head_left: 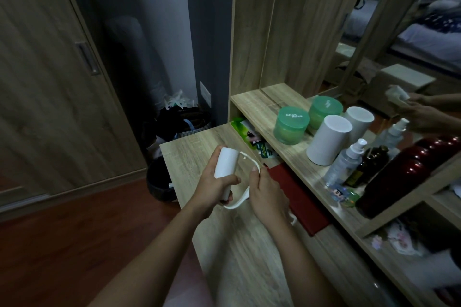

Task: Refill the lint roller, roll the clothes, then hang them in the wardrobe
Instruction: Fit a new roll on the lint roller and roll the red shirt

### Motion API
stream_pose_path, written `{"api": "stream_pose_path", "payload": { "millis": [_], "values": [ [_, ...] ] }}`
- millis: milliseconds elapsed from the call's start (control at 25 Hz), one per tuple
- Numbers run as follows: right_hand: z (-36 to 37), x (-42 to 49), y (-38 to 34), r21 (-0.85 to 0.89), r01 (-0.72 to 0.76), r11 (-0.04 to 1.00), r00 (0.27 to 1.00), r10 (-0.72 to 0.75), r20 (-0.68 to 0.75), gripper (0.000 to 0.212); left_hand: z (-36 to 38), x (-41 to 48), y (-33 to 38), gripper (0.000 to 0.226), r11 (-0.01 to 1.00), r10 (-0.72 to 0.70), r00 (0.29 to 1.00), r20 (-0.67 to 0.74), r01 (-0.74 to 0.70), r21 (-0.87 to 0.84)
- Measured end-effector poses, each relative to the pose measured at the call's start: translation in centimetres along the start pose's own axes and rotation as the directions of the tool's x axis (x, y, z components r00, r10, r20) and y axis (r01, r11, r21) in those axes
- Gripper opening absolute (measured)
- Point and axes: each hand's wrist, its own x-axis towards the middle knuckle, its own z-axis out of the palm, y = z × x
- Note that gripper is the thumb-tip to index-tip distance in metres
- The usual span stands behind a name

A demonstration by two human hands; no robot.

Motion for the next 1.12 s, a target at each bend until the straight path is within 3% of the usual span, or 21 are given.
{"api": "stream_pose_path", "payload": {
  "millis": [280, 480, 600, 720, 880, 1120],
  "values": [
    [-0.1, 0.1, -0.7, -0.033, -0.021, 0.999, 0.997, 0.018, -0.074, 0.042, -0.1, -0.2, 0.4, 0.08, 0.99, 0.041, 0.999, 0.035, -0.045, 0.137],
    [-0.8, 0.0, -0.7, 0.078, 0.046, 0.996, 0.999, -0.047, 0.009, 0.031, -0.6, -0.6, 0.8, 0.077, 0.969, 0.124, 0.992, 0.029, -0.127, 0.212],
    [-1.0, 0.4, -0.3, 0.155, 0.064, 0.986, 0.989, -0.083, 0.121, 0.029, -1.0, -1.2, 0.7, 0.057, 0.953, 0.198, 0.98, 0.005, -0.194, 0.232],
    [-0.6, 0.1, -0.5, 0.146, 0.076, 0.986, 0.991, -0.091, 0.098, 0.036, -0.8, -1.8, 0.9, 0.03, 0.956, 0.225, 0.974, -0.006, -0.219, 0.193],
    [-0.3, -0.8, -1.3, 0.123, -0.004, 0.992, 0.999, 0.01, -0.047, 0.042, -0.8, -1.2, 0.5, 0.045, 0.968, 0.162, 0.987, 0.017, -0.162, 0.19],
    [0.4, -1.2, -1.7, 0.103, 0.003, 0.995, 0.998, 0.004, -0.064, 0.042, -1.6, -1.0, -0.6, 0.059, 0.958, 0.159, 0.987, 0.03, -0.161, 0.239]
  ]
}}
